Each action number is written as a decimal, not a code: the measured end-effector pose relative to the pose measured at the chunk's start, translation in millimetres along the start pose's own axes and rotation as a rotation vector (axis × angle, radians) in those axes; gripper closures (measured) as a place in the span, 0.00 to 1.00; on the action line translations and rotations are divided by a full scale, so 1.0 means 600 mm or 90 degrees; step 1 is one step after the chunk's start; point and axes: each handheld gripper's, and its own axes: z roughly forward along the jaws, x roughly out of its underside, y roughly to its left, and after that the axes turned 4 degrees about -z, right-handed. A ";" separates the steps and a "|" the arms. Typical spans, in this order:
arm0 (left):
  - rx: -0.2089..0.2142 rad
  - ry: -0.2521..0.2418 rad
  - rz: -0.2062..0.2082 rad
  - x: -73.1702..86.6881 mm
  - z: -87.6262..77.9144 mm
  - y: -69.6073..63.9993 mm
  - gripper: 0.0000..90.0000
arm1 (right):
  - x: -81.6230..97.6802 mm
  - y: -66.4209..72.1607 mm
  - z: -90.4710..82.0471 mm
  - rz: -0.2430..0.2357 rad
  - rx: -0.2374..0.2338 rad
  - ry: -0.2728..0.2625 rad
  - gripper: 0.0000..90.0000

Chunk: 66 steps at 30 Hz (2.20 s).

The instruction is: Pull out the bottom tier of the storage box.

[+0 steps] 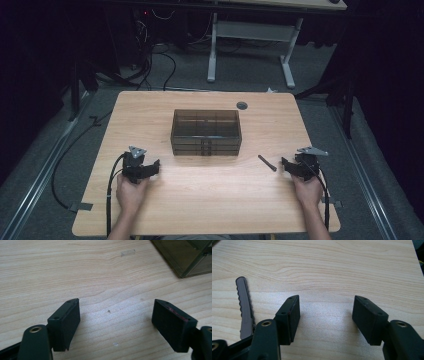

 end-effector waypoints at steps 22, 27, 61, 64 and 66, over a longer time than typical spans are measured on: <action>0.014 0.010 0.005 0.002 -0.002 -0.001 0.22 | 0.000 0.000 0.000 0.007 0.007 -0.001 0.44; 0.015 0.012 0.005 0.001 -0.002 -0.001 0.22 | 0.000 0.001 0.000 -0.005 -0.005 0.004 0.38; 0.005 -0.003 0.001 0.000 -0.001 0.001 0.29 | -0.014 0.015 -0.048 -0.014 -0.056 -0.055 0.51; 0.004 -0.003 0.002 0.000 -0.001 0.001 0.29 | -0.016 0.026 -0.061 -0.021 -0.048 -0.082 0.55; 0.004 -0.003 0.002 0.000 -0.001 0.001 0.29 | -0.017 0.027 -0.062 -0.020 -0.049 -0.081 0.55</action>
